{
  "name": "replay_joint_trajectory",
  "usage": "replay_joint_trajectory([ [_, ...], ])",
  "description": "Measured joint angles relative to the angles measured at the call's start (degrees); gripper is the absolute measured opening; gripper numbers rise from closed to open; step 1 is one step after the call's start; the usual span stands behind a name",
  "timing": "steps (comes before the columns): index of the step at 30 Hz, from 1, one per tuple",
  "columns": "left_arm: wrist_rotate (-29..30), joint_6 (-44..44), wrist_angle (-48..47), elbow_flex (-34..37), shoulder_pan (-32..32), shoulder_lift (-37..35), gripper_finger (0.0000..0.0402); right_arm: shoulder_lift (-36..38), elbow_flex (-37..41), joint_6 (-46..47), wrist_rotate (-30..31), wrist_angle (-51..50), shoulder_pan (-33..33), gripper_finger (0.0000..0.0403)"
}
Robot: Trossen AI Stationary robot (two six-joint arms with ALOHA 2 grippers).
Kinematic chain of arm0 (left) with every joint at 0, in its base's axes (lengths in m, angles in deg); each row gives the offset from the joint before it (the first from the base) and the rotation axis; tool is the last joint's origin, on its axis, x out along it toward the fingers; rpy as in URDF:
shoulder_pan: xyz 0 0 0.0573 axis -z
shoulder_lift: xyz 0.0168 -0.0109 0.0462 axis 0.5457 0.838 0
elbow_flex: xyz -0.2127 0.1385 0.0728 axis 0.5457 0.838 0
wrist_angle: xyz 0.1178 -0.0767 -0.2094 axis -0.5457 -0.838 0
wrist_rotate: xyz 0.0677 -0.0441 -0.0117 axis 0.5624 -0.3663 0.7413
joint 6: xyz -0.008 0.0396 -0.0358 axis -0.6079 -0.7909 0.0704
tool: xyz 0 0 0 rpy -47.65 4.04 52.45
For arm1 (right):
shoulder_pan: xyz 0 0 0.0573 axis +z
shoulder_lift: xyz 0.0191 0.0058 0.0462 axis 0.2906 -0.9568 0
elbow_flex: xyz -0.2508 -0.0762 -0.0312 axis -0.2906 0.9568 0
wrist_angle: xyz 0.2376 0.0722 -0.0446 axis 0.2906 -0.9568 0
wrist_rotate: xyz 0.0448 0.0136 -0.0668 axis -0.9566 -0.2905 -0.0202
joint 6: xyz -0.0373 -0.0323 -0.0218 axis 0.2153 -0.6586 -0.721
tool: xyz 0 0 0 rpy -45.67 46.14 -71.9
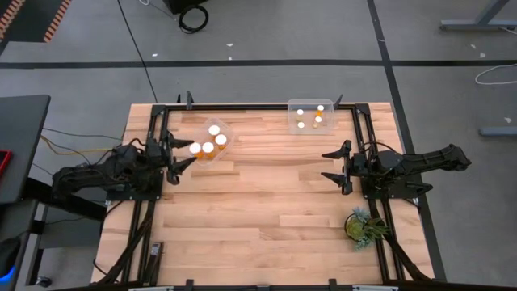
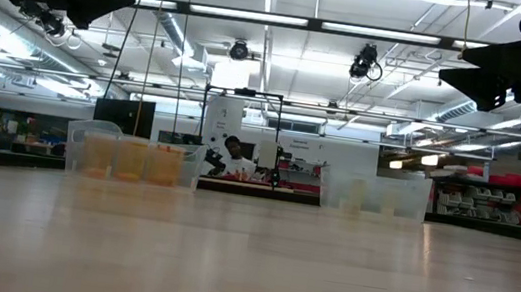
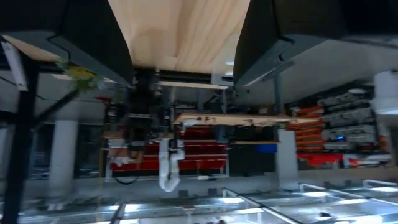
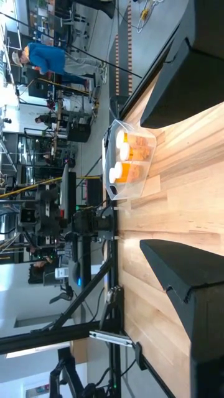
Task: Pick and place medicine bottles into bin by pill shape (circle, oval)
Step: Return to Home Position
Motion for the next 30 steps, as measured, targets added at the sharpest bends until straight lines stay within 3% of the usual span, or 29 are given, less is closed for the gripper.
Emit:
replay_joint_trajectory([
  [9,0.0,-1.8,6.1,7.1,4.5,0.0,0.0285,0.0,0.0,0.0,0.0,0.0,0.0,0.0314],
  [17,0.0,-3.6,6.8,7.2,4.6,0.0,0.0285,0.0,0.0,0.0,0.0,0.0,0.0,0.0314],
  [30,-0.1,2.6,-6.3,7.2,4.6,0.0,0.0286,0.0,0.0,0.0,0.0,0.0,0.0,0.0314],
])
